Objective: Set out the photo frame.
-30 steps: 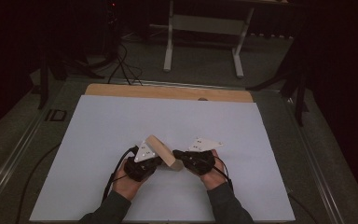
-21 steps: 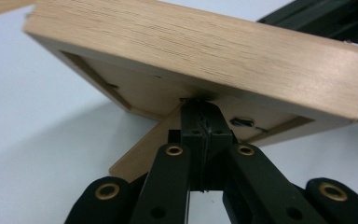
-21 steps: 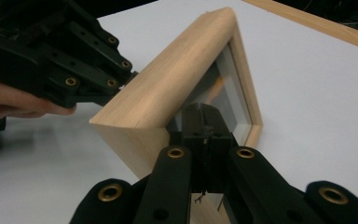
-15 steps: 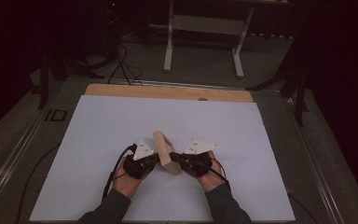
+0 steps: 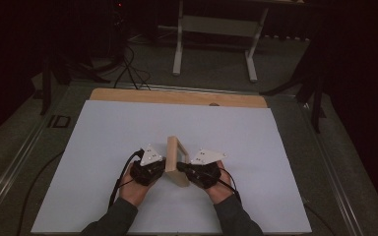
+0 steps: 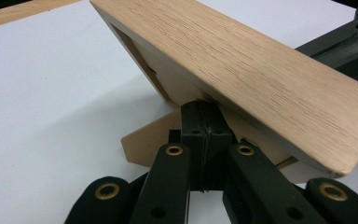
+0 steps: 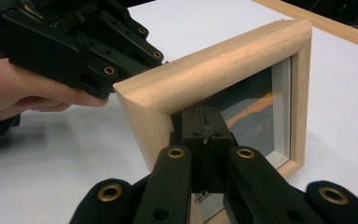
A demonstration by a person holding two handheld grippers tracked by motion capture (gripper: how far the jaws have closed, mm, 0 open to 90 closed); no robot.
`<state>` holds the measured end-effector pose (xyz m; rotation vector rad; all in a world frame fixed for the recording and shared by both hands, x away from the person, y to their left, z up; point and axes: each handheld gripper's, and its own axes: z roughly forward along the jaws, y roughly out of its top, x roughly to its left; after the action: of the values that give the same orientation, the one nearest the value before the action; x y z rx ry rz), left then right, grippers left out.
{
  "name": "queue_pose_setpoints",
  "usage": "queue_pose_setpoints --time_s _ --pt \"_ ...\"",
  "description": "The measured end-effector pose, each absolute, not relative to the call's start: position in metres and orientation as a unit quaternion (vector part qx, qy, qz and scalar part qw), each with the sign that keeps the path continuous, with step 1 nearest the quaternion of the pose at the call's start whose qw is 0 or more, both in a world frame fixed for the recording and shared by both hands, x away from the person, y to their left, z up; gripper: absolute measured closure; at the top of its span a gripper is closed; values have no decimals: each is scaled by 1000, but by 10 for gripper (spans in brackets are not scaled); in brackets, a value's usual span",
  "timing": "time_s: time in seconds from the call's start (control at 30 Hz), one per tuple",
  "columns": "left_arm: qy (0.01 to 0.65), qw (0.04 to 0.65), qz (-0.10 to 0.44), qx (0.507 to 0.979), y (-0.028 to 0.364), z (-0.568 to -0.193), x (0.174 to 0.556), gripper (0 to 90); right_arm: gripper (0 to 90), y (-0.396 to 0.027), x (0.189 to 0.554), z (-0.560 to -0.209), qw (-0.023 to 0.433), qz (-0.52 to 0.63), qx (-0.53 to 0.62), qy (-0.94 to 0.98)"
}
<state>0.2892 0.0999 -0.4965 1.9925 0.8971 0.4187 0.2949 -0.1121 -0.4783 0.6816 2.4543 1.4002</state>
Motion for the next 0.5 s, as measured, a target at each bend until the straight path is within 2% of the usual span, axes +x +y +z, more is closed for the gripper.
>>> queue_pose_setpoints --time_s 0.1,0.17,0.27,0.5 --pt "361 445 168 802 101 -497 290 889 897 -111 294 -479 120 479 233 838" --pt "366 448 164 799 104 -497 291 844 890 -111 294 -478 123 476 230 840" --pt "370 447 166 797 106 -497 291 830 873 -110 293 -478 134 472 224 842" --pt "388 450 171 786 117 -489 289 719 825 -115 295 -476 152 466 233 840"
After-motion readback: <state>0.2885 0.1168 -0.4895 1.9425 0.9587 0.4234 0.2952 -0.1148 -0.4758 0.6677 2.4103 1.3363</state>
